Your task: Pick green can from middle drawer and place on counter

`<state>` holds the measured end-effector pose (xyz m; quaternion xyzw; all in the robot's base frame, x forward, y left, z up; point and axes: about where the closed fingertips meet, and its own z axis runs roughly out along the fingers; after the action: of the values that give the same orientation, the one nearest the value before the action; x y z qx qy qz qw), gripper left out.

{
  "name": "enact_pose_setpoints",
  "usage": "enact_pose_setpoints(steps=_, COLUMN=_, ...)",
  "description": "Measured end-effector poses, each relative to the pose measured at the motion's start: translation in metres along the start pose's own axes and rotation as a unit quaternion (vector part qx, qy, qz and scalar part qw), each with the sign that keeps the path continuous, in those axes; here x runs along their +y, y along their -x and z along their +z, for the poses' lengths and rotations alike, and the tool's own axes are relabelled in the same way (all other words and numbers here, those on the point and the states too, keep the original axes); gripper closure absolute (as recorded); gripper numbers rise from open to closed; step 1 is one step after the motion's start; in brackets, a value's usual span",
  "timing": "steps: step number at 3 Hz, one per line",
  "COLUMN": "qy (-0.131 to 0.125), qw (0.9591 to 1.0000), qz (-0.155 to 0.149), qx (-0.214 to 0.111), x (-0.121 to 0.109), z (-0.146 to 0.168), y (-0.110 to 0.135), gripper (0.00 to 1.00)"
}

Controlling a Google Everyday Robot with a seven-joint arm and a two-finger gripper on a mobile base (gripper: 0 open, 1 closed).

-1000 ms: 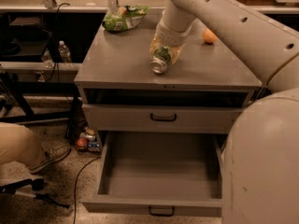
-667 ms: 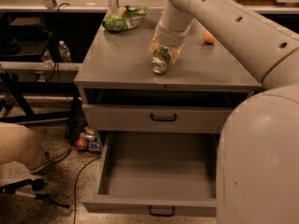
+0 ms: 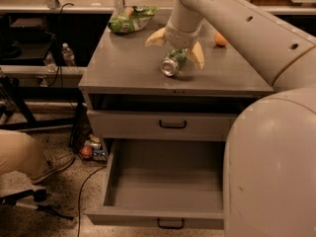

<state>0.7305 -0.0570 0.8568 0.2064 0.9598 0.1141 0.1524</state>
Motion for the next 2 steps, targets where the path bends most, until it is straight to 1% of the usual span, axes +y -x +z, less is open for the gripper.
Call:
enact_pose_setpoints(steps=1, qy=0.001, qw=0.9999, qz=0.011, qx=-0.009, x=-0.006, z=-0.006, y=0.007, gripper=0.0)
enact_pose_setpoints(steps=2, qy=0.012, qw=0.9987, qz=0.04, qx=-0.03, x=-0.024, z=-0.023, y=0.024, gripper=0.0)
